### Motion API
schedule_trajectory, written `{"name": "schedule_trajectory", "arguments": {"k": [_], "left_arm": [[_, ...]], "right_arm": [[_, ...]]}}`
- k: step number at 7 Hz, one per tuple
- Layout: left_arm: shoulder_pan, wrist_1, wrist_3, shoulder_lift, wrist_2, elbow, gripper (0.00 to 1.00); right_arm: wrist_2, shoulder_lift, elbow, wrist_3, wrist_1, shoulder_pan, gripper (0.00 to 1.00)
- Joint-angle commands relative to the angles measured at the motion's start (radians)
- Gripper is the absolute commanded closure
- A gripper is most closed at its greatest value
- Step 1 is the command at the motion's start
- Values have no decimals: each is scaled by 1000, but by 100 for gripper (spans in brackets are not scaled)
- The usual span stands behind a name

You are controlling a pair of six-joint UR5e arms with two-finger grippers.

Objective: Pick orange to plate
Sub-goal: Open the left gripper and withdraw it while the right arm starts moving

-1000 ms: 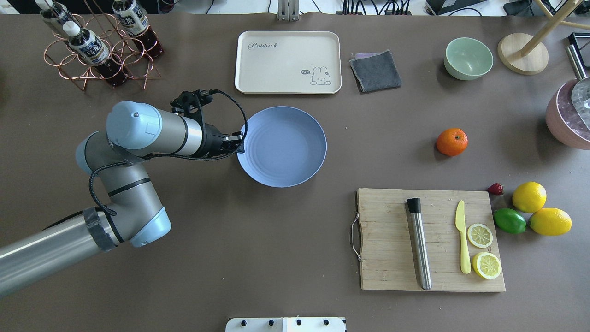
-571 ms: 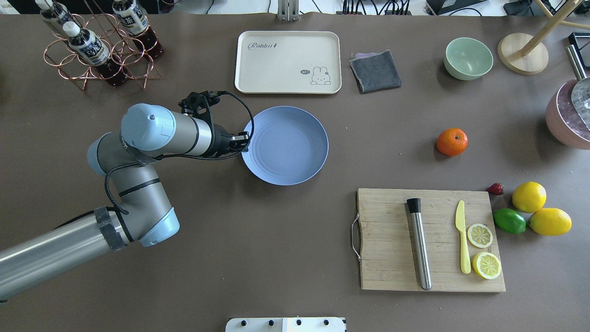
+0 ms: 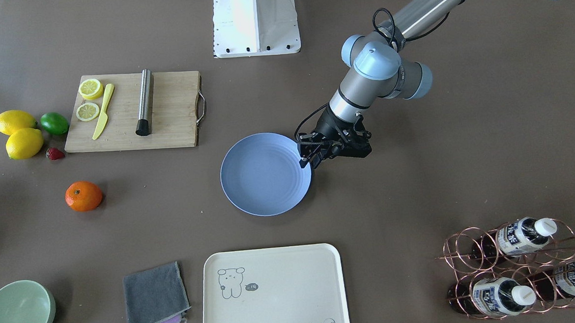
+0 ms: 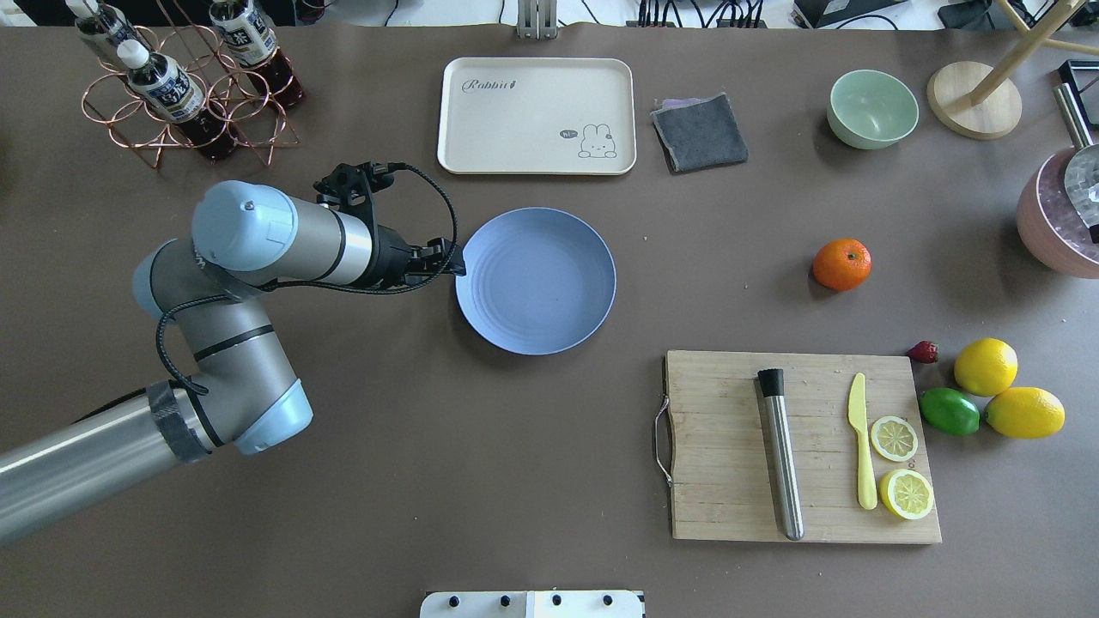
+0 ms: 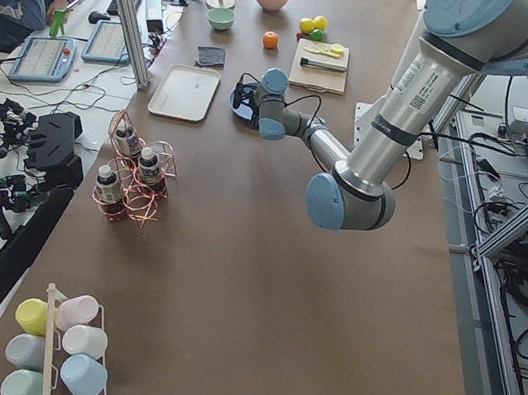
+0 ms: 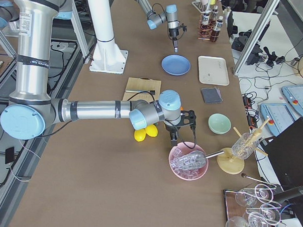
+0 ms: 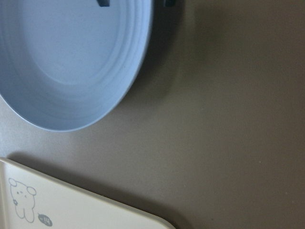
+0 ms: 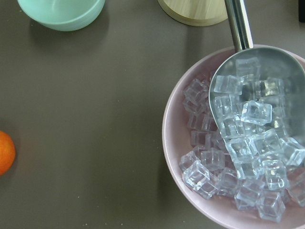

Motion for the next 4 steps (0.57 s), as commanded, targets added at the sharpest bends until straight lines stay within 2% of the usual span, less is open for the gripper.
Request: {"name": "schedule_trajectory", "arguments": {"k": [1,3,4], "left_arm": [[-200,2,203,177,-201,-81,2],[-464,8,569,366,-406,-88,2],[-584,74,771,432,-455,-86,2]], "right_arm": [[-31,65,12,169,-1,-89,0],[-150,159,10,352,-17,-238,0],[-175,229,12,426,-83,-287,0]]}}
